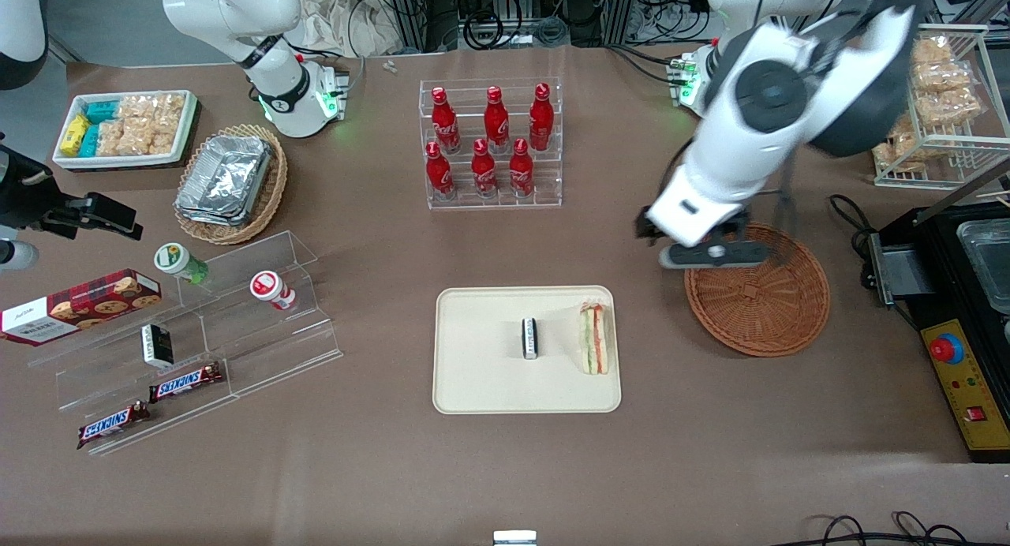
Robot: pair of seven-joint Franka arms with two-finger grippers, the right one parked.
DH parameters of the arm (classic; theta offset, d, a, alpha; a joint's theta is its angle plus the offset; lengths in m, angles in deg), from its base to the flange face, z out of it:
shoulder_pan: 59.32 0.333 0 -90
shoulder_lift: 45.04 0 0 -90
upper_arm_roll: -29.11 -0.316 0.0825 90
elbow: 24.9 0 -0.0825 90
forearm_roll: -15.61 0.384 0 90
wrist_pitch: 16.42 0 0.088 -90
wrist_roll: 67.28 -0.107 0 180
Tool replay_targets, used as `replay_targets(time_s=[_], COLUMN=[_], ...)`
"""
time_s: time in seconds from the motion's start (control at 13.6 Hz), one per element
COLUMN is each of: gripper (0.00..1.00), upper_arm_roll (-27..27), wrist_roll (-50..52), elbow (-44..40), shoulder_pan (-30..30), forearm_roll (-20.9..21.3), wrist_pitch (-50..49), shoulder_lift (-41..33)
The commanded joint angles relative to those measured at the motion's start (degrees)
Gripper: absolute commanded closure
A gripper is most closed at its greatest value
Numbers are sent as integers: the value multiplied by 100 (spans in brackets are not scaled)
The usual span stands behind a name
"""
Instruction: Place sandwich from basket to tray
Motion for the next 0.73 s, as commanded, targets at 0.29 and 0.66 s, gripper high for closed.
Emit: replay_targets(time_s=[0.29, 0.66], gripper=[0, 0], upper_arm_roll=[-1627, -1540], wrist_roll=[-1645, -1636], elbow=[-1035, -1397], shoulder_pan=[-17, -26], forearm_roll=[-498, -182], wrist_pitch=[-1497, -1506], shoulder_lift=[-426, -250])
